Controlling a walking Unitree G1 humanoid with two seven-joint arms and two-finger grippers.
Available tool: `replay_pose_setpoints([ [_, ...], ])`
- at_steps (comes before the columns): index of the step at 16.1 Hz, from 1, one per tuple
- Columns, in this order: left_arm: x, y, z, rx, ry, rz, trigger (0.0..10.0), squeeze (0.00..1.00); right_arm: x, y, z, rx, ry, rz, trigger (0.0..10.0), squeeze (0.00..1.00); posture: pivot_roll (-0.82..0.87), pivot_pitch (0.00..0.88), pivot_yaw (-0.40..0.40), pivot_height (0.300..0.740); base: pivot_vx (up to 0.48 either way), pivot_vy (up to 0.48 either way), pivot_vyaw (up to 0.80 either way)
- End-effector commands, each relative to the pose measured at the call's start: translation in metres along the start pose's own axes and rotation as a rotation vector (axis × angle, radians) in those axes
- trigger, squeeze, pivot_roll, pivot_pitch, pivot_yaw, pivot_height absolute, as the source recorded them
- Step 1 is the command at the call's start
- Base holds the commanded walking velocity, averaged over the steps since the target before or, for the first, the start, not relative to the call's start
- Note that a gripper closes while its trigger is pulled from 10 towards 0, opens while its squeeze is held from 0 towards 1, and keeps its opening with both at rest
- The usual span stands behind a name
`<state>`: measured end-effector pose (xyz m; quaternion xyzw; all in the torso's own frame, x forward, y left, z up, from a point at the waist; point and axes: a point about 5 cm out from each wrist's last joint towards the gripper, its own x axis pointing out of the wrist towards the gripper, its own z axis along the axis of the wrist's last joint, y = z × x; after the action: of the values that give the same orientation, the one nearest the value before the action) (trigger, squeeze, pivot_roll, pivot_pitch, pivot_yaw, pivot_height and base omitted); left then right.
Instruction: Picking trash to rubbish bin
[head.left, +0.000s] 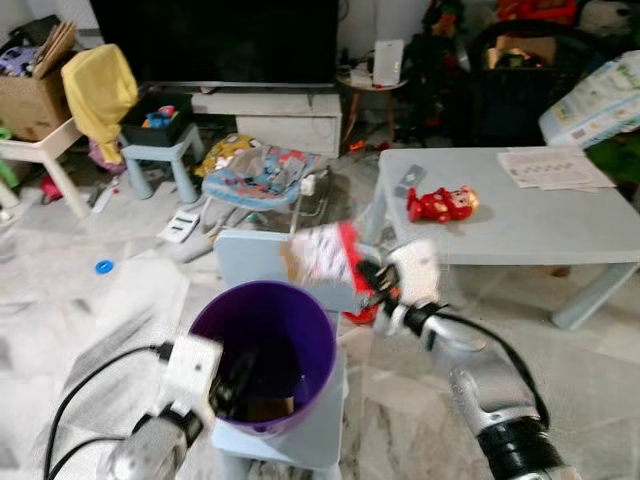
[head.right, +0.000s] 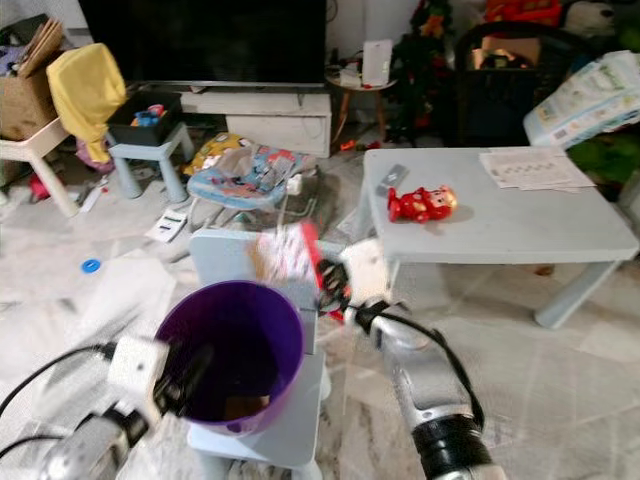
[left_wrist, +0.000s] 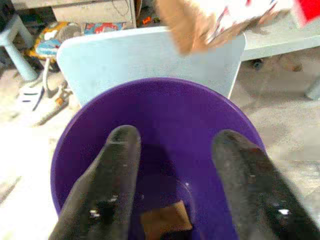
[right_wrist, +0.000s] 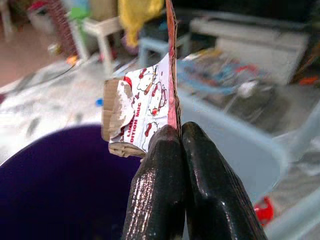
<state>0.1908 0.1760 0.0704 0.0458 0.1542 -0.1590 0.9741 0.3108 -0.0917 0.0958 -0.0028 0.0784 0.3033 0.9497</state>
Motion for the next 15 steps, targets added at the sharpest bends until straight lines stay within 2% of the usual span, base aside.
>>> replay_pose_setpoints([
  [1,-0.006,0.002,0.005,0.006,-0.019,-0.008,10.0,0.95,0.006,0.007,-0.007,-0.032,0.045,0.078,10.0,0.0,0.08,0.071,-0.046,0.74,0.0,0.0,0.0],
  [2,-0.01,0.004,0.003,-0.005,0.0,-0.009,10.0,0.66,0.007,0.014,-0.021,-0.073,0.117,0.136,10.0,0.0,0.09,0.07,-0.047,0.74,0.0,0.0,0.0],
  [3,-0.012,0.005,0.001,-0.009,0.007,-0.01,10.0,0.54,0.007,0.017,-0.026,-0.091,0.142,0.167,10.0,0.0,0.09,0.069,-0.047,0.74,0.0,0.0,0.0],
  [4,-0.017,0.007,-0.007,-0.042,0.054,-0.019,10.0,0.01,0.004,0.025,-0.04,-0.094,0.204,0.24,10.0,0.0,0.1,0.068,-0.046,0.74,0.0,0.0,0.0],
  [5,-0.02,0.007,-0.013,-0.075,0.076,-0.018,10.0,0.0,0.003,0.027,-0.046,-0.091,0.225,0.272,10.0,0.0,0.1,0.068,-0.047,0.74,0.0,0.0,0.0],
  [7,-0.027,0.007,-0.04,-0.162,0.145,-0.01,10.0,0.0,-0.002,0.031,-0.06,-0.086,0.279,0.327,10.0,0.0,0.11,0.068,-0.047,0.74,0.0,0.0,0.0],
  [8,-0.031,0.012,-0.056,-0.176,0.174,-0.001,10.0,0.0,-0.005,0.031,-0.065,-0.094,0.288,0.339,10.0,1.0,0.11,0.069,-0.046,0.74,0.0,0.0,0.0],
  [9,-0.033,0.019,-0.067,-0.179,0.193,0.003,10.0,0.0,-0.004,0.032,-0.066,-0.093,0.289,0.342,10.0,1.0,0.12,0.068,-0.045,0.74,0.0,0.0,0.0],
  [10,-0.034,0.021,-0.07,-0.181,0.198,0.005,10.0,0.0,-0.004,0.032,-0.067,-0.093,0.289,0.343,10.0,1.0,0.12,0.068,-0.045,0.74,0.0,0.0,0.0],
  [13,-0.037,0.033,-0.117,-0.195,0.281,0.016,10.0,0.0,-0.001,0.035,-0.066,-0.081,0.267,0.351,10.0,1.0,0.11,0.068,-0.035,0.74,0.0,0.0,0.0],
  [15,-0.036,0.041,-0.135,-0.158,0.308,0.031,10.0,0.0,-0.001,0.035,-0.065,-0.072,0.242,0.343,10.0,1.0,0.11,0.068,-0.034,0.74,0.0,0.0,0.0],
])
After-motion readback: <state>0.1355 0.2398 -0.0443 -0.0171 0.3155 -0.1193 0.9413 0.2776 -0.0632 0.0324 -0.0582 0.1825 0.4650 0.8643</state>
